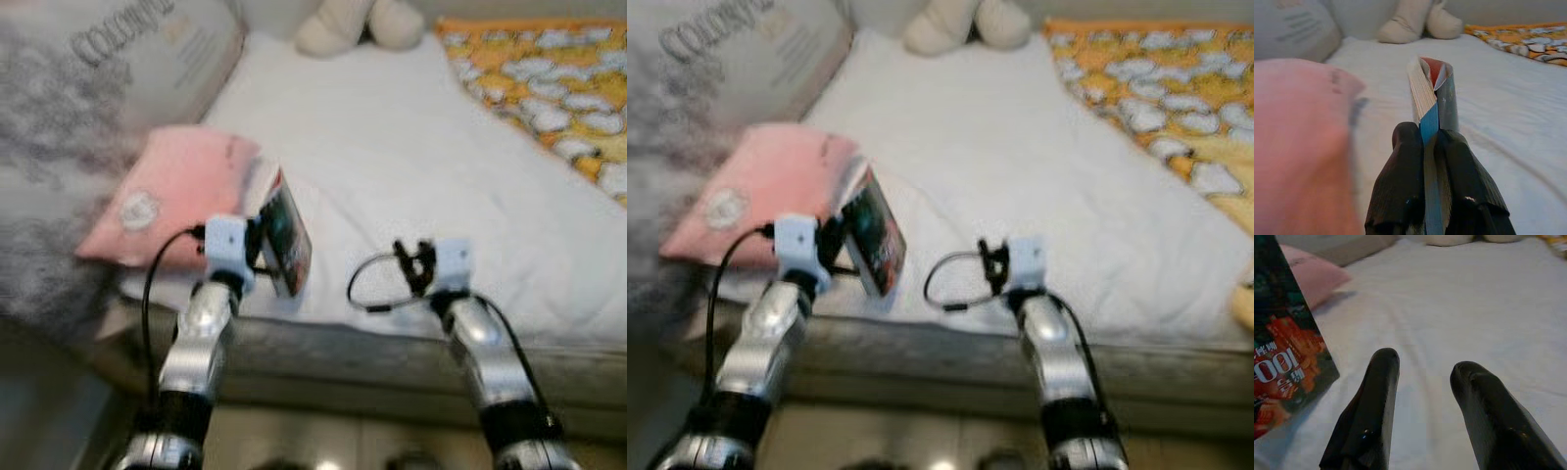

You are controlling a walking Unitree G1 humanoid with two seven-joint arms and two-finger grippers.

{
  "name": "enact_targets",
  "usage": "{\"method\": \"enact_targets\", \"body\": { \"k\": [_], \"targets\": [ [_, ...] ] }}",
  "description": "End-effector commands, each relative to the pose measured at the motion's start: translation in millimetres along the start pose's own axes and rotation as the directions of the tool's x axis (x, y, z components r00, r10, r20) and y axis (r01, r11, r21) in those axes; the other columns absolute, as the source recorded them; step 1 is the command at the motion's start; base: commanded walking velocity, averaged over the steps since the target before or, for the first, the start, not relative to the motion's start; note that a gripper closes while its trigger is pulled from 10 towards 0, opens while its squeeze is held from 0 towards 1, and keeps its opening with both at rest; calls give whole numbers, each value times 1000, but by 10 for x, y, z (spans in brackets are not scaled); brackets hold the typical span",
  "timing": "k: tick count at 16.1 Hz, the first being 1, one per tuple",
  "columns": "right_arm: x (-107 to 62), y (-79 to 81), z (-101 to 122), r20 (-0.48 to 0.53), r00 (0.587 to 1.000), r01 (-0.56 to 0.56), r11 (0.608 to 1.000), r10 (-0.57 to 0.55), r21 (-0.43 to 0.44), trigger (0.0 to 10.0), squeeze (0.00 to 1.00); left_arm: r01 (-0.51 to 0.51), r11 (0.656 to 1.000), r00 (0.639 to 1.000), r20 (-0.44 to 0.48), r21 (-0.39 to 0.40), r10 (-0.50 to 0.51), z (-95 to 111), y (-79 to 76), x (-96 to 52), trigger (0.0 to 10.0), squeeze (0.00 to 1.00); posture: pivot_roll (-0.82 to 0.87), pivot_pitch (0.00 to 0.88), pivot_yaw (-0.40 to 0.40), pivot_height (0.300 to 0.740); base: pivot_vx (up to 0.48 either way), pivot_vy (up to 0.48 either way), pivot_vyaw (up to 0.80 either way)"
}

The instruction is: Clean up the room

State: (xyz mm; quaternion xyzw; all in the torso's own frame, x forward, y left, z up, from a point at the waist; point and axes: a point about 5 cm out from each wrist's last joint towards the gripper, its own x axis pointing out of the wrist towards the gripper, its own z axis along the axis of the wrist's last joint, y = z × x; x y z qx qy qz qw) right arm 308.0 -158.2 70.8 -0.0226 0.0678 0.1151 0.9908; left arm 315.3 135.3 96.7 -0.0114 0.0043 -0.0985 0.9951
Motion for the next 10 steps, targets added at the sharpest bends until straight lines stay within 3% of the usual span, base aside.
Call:
{"method": "enact_targets", "body": {
  "k": [1,3,6,8,9,10],
  "targets": [
    [-10,-36,21,15,1000,5,1000,-5,3,10000,0,2,1000,999,46,-1,-2,119,-14,39,10000,0,-188,0,130,740,0,465,0],
    [-14,-22,3,7,1000,-4,1000,4,3,10000,0,30,999,999,42,18,-31,134,-74,62,10000,0,-187,0,131,740,0,214,0],
    [-26,4,-11,5,1000,-10,1000,10,4,10000,0,178,982,983,45,55,-181,257,-232,151,10000,0,-185,0,133,740,0,0,0],
    [-37,-3,-17,6,1000,-13,1000,13,4,10000,0,340,938,935,80,65,-344,461,-408,240,10000,0,-188,0,137,740,0,0,0],
    [-40,-5,-16,6,1000,-13,1000,13,4,10000,0,365,929,925,89,54,-369,501,-428,253,10000,0,-188,0,137,740,0,0,0],
    [-47,-28,5,13,1000,-25,1000,25,5,10000,0,437,899,894,98,34,-438,618,-433,314,10000,0,-191,0,140,740,0,0,0]
  ]
}}
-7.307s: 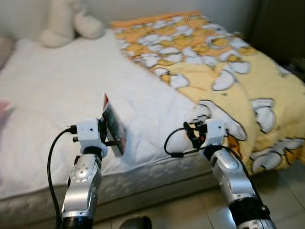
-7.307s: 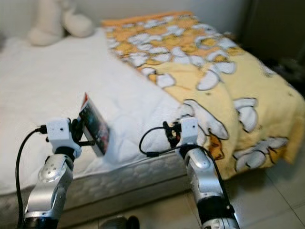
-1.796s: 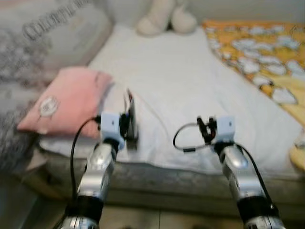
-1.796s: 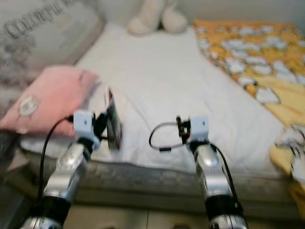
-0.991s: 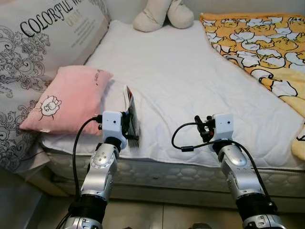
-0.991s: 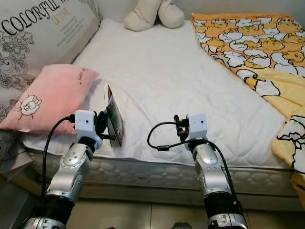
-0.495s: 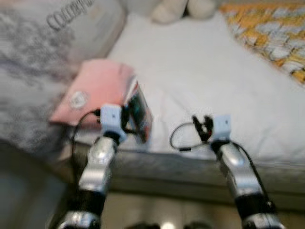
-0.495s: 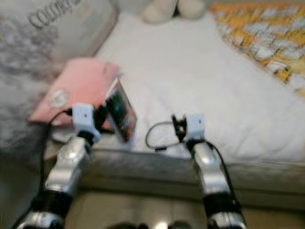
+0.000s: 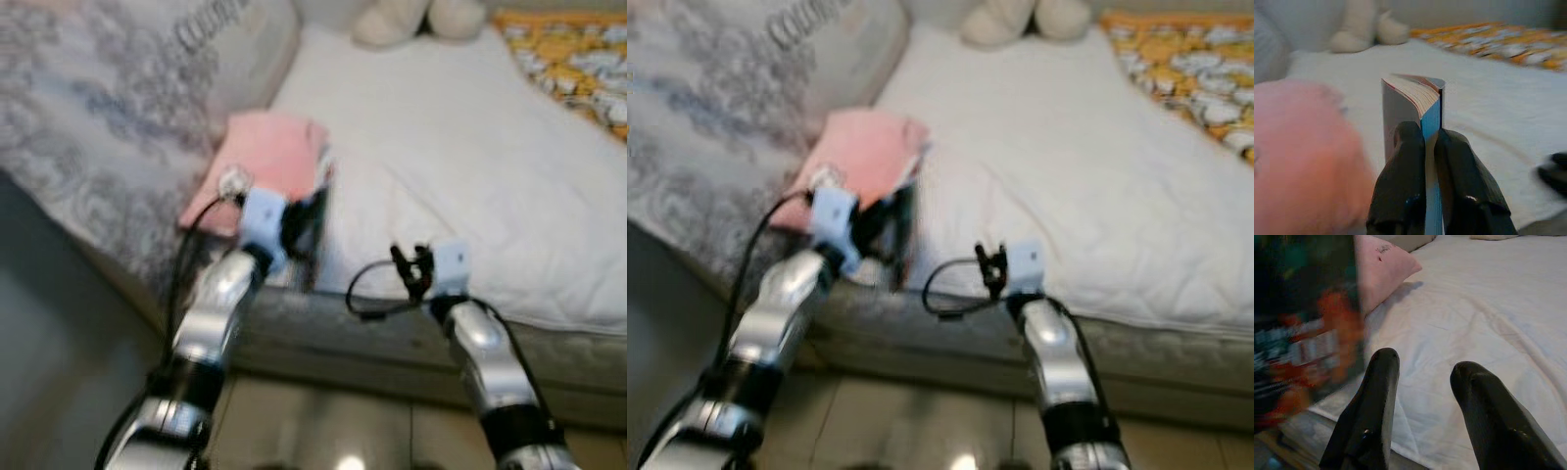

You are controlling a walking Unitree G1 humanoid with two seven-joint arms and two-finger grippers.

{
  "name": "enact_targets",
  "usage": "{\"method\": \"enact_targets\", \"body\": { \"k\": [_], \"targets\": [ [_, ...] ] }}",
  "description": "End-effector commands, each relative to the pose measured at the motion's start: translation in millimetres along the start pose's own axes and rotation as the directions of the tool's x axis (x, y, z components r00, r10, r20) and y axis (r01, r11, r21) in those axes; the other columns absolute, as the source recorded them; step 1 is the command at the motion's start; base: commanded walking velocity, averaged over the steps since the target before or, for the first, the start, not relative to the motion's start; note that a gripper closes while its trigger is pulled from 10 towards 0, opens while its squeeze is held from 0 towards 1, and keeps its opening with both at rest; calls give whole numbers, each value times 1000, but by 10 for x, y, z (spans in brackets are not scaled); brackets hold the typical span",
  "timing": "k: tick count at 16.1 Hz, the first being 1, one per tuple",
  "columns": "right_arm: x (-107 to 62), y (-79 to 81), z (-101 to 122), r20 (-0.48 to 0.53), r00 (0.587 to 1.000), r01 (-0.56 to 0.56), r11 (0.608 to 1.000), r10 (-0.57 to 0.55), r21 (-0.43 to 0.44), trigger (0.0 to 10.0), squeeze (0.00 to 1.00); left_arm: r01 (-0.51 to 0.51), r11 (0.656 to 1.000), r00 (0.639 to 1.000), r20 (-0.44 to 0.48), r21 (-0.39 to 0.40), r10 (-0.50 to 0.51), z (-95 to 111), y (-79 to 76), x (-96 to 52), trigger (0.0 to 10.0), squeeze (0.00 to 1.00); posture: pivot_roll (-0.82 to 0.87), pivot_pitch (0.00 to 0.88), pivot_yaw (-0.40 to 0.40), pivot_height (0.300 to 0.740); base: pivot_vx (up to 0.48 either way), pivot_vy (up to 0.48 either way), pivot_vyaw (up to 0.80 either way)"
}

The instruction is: Clean up the room

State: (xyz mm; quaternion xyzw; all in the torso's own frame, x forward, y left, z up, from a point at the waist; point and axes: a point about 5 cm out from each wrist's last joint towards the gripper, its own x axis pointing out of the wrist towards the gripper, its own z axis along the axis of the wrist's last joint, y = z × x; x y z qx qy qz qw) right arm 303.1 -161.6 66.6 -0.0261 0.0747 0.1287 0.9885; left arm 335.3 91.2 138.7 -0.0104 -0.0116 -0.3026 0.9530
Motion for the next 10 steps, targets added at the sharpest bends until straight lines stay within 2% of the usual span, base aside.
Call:
{"method": "enact_targets", "body": {
  "k": [1,2,4,6,7,9,10],
  "targets": [
    [2,-53,79,27,1000,-16,999,15,28,10000,0,98,995,993,73,1,-98,304,43,88,10000,0,-191,0,140,740,0,0,0],
    [13,-115,119,20,998,-54,996,53,70,10000,0,174,984,982,77,-26,-171,420,90,108,10000,0,-197,0,147,740,0,0,0],
    [36,-265,255,34,991,-133,979,130,152,10000,0,297,954,952,85,-35,-294,576,109,100,10000,0,-202,0,156,740,0,0,0],
    [50,-403,385,54,988,-153,968,145,197,10000,0,360,933,931,72,-22,-357,614,110,65,10000,0,-204,0,164,740,0,0,0],
    [43,-556,593,107,980,-191,949,169,249,10000,0,382,924,923,44,-5,-381,583,144,23,10000,0,-202,0,162,740,0,0,0],
    [-1,-653,754,142,965,-253,930,222,268,10000,0,372,928,928,19,-4,-371,524,200,1,10000,0,-199,0,159,740,0,0,0],
    [-74,-763,854,151,951,-302,917,270,261,980,0,367,930,930,6,-26,-367,470,239,-30,10000,0,-198,0,152,740,0,0,0]
  ]
}}
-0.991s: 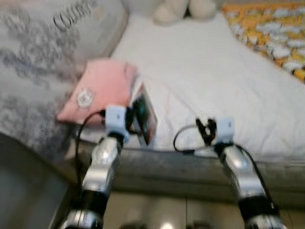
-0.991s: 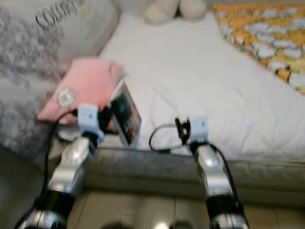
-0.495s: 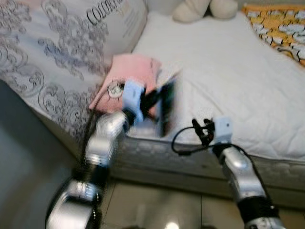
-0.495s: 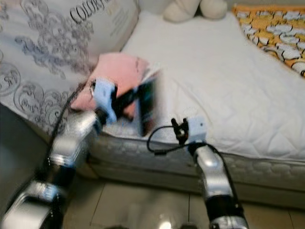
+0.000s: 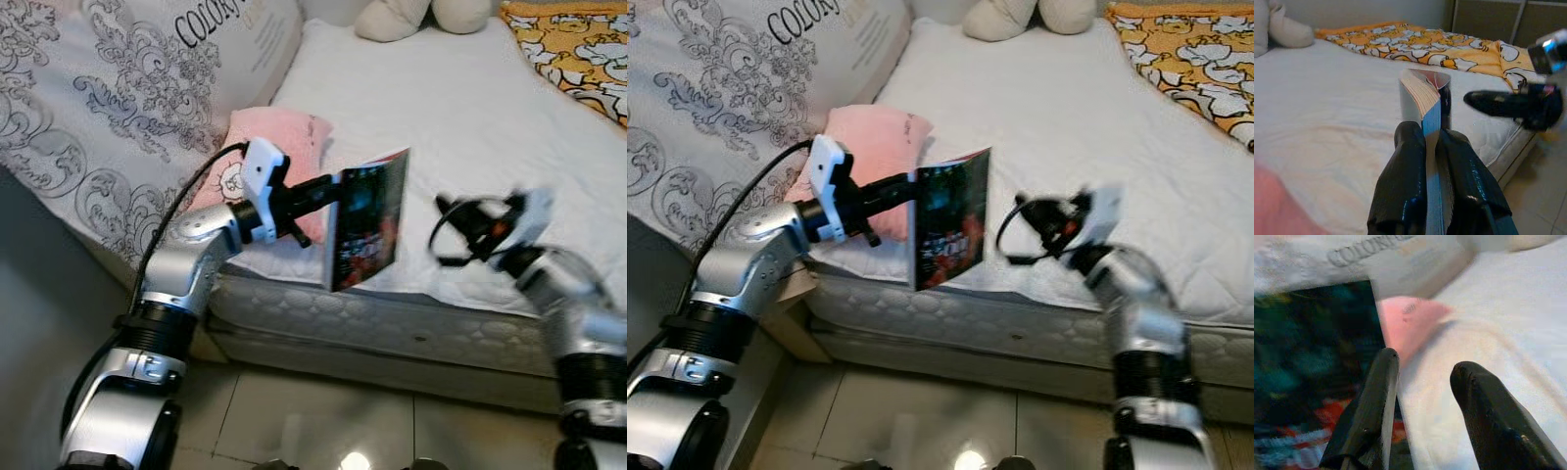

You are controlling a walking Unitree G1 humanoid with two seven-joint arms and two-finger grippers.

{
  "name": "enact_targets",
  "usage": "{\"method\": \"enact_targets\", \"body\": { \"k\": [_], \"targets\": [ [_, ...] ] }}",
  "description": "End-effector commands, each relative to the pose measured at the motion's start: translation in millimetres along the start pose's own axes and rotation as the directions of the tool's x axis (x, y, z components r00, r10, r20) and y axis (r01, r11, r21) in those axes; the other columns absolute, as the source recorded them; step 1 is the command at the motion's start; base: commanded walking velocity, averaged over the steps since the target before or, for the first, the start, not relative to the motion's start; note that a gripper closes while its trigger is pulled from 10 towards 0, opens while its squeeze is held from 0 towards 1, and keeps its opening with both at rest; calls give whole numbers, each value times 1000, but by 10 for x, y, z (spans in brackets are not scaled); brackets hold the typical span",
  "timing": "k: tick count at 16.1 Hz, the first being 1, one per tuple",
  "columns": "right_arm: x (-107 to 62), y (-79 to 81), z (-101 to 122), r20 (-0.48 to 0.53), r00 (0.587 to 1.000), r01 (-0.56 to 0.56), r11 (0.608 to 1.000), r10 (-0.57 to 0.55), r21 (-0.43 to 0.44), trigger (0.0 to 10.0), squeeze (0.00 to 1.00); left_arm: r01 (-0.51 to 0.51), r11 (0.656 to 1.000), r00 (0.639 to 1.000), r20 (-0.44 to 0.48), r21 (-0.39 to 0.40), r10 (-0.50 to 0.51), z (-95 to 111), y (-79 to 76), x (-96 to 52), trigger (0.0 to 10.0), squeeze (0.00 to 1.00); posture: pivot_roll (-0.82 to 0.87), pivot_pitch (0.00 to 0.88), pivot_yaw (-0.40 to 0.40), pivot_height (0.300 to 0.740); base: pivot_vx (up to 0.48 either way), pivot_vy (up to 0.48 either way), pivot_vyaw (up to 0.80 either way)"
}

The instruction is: Clean up the room

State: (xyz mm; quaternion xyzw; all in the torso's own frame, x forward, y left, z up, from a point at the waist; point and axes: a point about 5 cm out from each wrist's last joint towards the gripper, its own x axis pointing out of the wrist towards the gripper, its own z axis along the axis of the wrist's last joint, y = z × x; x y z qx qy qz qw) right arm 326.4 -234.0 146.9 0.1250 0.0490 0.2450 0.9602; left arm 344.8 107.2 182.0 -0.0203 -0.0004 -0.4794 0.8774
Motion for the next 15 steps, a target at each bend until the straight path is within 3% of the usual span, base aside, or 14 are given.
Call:
{"method": "enact_targets", "body": {
  "k": [1,5,7,11,12,15],
  "targets": [
    [-48,23,126,-1,995,-96,995,96,18,0,0,-10,1000,1000,14,-9,10,4,47,-82,10000,0,-198,0,152,740,0,0,0],
    [-111,37,41,-51,974,-214,967,223,137,0,0,4,999,999,32,-40,-3,3,39,-106,10000,0,-195,0,142,740,0,0,0],
    [-145,24,-30,-106,957,-253,955,271,156,0,0,48,997,997,55,-56,-45,52,-6,-114,10000,0,-192,0,141,740,0,0,0],
    [-142,-49,-47,-178,939,-280,955,293,97,0,0,121,991,991,56,-59,-118,77,-93,-119,10000,0,-186,0,146,740,0,0,0],
    [-180,-101,-84,-235,926,-295,955,296,41,0,0,168,984,985,58,-55,-165,125,-129,-148,10000,0,-183,0,144,740,0,0,0],
    [-211,-230,-46,-275,928,-275,960,250,-55,0,0,269,960,962,60,-77,-265,199,-225,-215,10000,0,-179,0,142,740,0,0,0]
  ]
}}
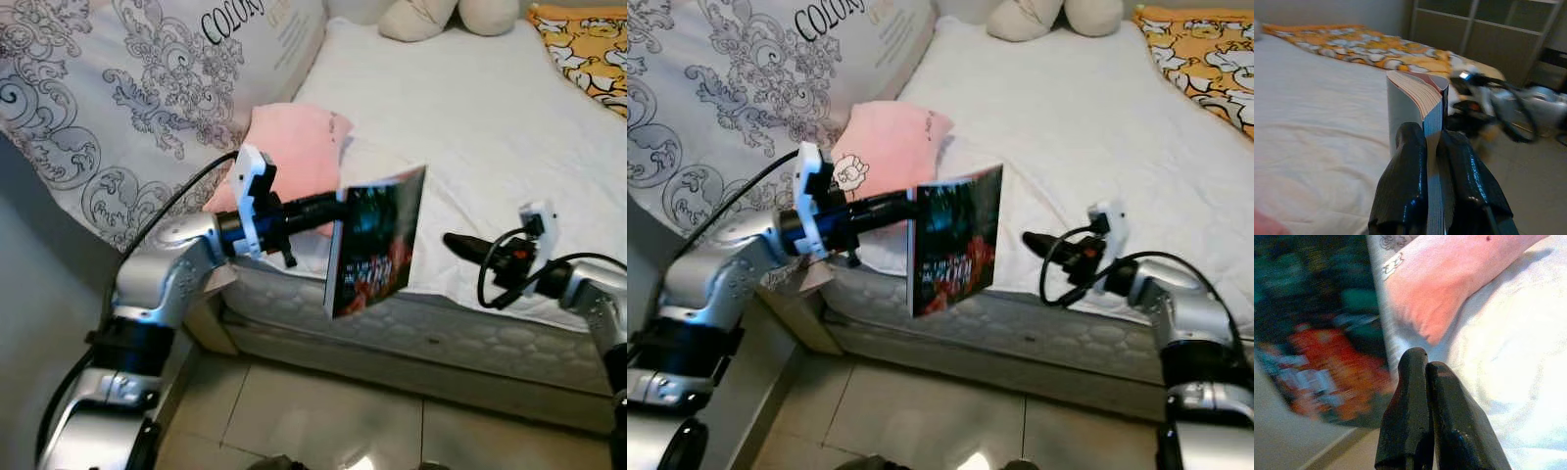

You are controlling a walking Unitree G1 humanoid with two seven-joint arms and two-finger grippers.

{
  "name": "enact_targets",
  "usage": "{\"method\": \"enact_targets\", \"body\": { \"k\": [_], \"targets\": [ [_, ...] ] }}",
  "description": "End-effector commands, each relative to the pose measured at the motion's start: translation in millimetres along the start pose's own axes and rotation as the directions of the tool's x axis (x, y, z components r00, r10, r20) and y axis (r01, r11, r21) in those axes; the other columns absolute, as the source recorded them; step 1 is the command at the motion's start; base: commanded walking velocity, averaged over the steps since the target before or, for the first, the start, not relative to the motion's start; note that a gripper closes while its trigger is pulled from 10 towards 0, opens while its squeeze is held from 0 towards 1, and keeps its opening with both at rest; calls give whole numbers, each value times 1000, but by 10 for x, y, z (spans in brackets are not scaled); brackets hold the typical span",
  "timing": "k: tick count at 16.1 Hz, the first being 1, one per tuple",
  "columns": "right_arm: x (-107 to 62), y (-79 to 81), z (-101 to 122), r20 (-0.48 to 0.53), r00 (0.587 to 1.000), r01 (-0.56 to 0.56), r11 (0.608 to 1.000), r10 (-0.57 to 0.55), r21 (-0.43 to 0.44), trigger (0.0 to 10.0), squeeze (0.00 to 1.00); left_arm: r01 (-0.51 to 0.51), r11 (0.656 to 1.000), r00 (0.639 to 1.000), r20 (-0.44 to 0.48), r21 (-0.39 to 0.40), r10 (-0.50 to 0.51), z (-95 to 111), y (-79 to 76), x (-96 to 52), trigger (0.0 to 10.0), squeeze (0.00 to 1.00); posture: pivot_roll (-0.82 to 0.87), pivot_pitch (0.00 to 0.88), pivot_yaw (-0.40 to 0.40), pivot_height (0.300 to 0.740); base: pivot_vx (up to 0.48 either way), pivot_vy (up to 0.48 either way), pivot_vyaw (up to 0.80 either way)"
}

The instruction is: Clean up the room

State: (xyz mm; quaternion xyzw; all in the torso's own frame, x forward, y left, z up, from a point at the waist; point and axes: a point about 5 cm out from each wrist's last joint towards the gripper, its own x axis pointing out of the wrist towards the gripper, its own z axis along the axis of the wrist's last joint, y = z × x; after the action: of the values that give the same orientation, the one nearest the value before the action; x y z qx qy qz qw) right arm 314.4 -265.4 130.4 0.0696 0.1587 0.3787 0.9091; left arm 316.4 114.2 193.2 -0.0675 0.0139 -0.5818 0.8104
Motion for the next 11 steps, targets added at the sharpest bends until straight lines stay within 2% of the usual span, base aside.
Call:
{"method": "enact_targets", "body": {
  "k": [1,3,5,8,11],
  "targets": [
    [12,-11,113,0,1000,-14,998,14,-66,0,0,60,998,998,16,19,-61,93,-73,-5,10000,0,-174,0,140,740,0,0,0],
    [24,-6,177,6,999,-39,994,40,-106,0,0,78,997,997,7,17,-78,92,-100,-9,10000,0,-172,0,140,740,0,0,0],
    [75,72,278,40,987,-146,975,154,-168,0,0,118,993,993,28,-15,-117,143,-156,-15,10000,0,-171,0,140,740,0,0,0],
    [114,163,231,-15,967,-253,950,255,-182,0,0,131,991,991,20,-7,-131,169,-174,-17,10000,0,-171,0,140,740,0,0,0],
    [27,197,113,-119,948,-315,929,296,-196,0,0,119,993,993,5,0,-119,169,-153,-51,10000,0,-171,0,136,740,0,0,0]
  ]
}}
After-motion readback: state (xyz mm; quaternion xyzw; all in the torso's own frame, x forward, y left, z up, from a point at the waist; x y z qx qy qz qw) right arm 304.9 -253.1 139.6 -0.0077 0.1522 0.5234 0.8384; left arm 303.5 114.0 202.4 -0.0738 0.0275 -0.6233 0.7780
